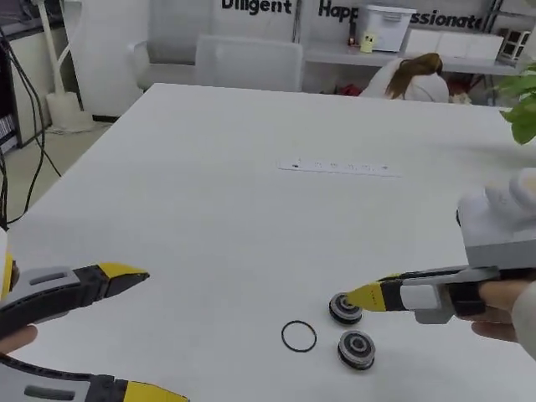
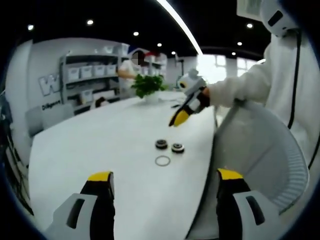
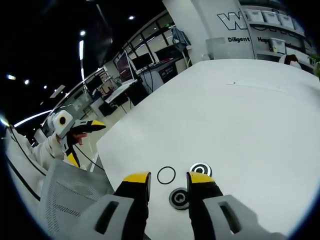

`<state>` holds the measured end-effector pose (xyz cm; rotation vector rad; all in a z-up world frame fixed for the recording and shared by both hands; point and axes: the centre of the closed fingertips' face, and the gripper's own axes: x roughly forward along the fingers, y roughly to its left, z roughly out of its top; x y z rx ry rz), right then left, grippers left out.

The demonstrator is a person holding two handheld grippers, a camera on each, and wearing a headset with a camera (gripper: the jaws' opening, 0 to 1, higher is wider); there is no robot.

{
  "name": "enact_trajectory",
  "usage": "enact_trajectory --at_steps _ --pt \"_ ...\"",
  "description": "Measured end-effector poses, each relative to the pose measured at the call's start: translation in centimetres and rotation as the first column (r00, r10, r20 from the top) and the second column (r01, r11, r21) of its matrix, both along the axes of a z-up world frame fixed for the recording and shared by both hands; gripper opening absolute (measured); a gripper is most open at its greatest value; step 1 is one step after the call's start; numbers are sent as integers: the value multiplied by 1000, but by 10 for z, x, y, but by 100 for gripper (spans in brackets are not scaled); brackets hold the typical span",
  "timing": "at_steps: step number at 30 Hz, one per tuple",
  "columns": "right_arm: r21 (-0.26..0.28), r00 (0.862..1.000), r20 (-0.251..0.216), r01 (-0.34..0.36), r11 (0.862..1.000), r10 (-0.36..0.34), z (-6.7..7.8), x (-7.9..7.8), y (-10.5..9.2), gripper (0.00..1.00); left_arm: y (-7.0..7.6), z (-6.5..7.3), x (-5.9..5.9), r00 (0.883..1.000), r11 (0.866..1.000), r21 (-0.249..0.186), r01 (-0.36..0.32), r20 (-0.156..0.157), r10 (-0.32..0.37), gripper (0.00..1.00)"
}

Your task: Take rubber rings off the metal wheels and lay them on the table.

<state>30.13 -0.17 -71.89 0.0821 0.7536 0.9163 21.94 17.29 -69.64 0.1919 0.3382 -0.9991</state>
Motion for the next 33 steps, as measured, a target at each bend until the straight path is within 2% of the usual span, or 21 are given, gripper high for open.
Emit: enact_trajectory --at_steps 6,11,18,23,29,33 --pt "18 998 29 50 999 -51 6 -4 -21 30 -10 1 1 999 999 10 42 9 -42 85" --pt "33 996 48 67 997 -68 11 -7 -30 31 -18 7 5 998 998 20 60 23 -61 85" --pt "48 996 75 52 997 -56 17 -12 -39 33 -32 18 13 997 998 26 63 48 -64 85" --pt "64 995 91 44 997 -49 24 -18 -49 33 -44 22 18 996 997 29 65 54 -67 85" --pt "72 993 108 36 997 -43 32 -17 -64 34 -57 31 24 995 997 29 67 68 -69 85" --pt "78 993 111 24 997 -32 32 -17 -68 34 -65 36 26 995 997 32 69 76 -71 84"
